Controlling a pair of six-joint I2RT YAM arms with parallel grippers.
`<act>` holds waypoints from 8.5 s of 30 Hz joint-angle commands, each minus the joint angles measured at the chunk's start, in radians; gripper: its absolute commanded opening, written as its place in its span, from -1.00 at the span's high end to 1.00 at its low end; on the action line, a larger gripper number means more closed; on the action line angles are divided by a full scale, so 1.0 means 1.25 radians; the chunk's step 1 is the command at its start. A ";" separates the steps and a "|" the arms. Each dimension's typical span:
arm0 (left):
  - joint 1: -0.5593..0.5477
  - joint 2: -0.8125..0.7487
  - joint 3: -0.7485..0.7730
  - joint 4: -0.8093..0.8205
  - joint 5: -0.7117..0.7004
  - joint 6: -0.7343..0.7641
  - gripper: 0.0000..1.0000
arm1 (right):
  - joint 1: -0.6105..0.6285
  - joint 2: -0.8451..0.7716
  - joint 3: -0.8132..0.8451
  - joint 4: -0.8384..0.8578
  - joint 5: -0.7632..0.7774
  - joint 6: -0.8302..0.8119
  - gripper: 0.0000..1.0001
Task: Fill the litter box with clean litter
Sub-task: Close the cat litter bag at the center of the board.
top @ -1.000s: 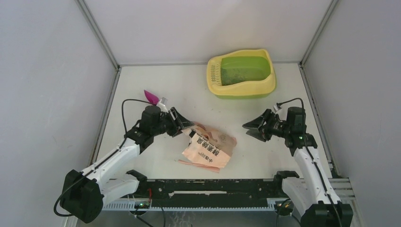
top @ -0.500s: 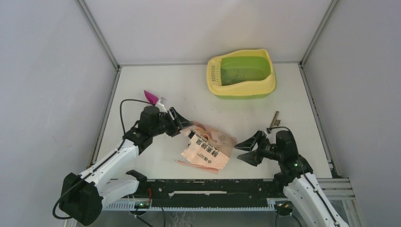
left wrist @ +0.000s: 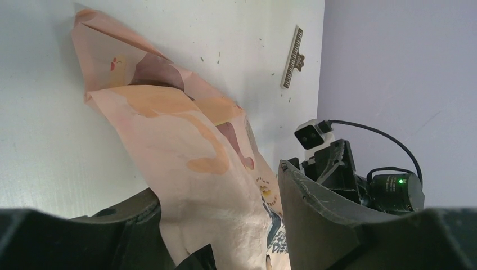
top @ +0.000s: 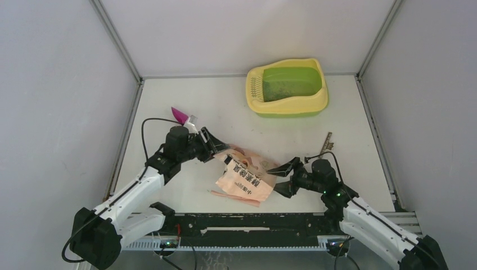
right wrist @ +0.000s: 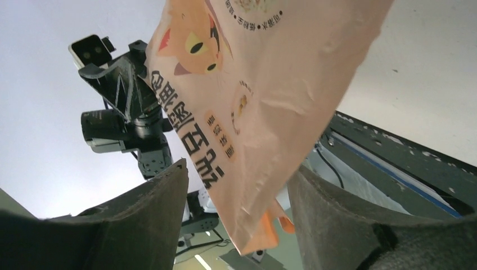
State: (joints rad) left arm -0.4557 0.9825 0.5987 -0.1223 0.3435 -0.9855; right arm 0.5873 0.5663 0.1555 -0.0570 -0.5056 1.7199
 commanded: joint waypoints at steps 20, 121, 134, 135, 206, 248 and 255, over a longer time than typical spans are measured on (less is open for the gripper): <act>0.084 -0.064 -0.015 -0.008 0.008 0.046 -0.11 | -0.349 0.304 0.183 0.244 -0.305 -0.143 1.00; 0.098 0.052 0.108 0.069 0.157 -0.136 0.98 | -0.486 0.405 0.395 0.018 -0.451 -0.545 1.00; 0.093 -0.016 0.070 -0.112 0.141 0.028 0.96 | -0.489 0.379 0.431 -0.090 -0.431 -0.601 1.00; 0.093 -0.014 0.056 -0.119 0.137 0.041 0.96 | -0.490 0.386 0.428 -0.111 -0.420 -0.620 1.00; 0.027 -0.457 -0.078 -0.432 0.036 0.099 0.19 | 0.505 0.512 0.569 -0.606 0.716 0.402 -0.39; 0.008 -0.386 -0.207 -0.037 0.023 -0.417 -0.56 | 0.287 0.518 0.567 -0.364 0.742 -0.151 1.00; 0.002 -0.308 -0.216 0.024 0.013 -0.432 -0.56 | 0.277 0.501 0.536 -0.333 0.726 -0.154 1.00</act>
State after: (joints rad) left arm -0.4431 0.5644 0.3397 -0.1844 0.3721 -1.5024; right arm 0.9436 1.2243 0.8368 -0.5381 0.4026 1.5501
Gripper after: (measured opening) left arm 0.778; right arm 0.007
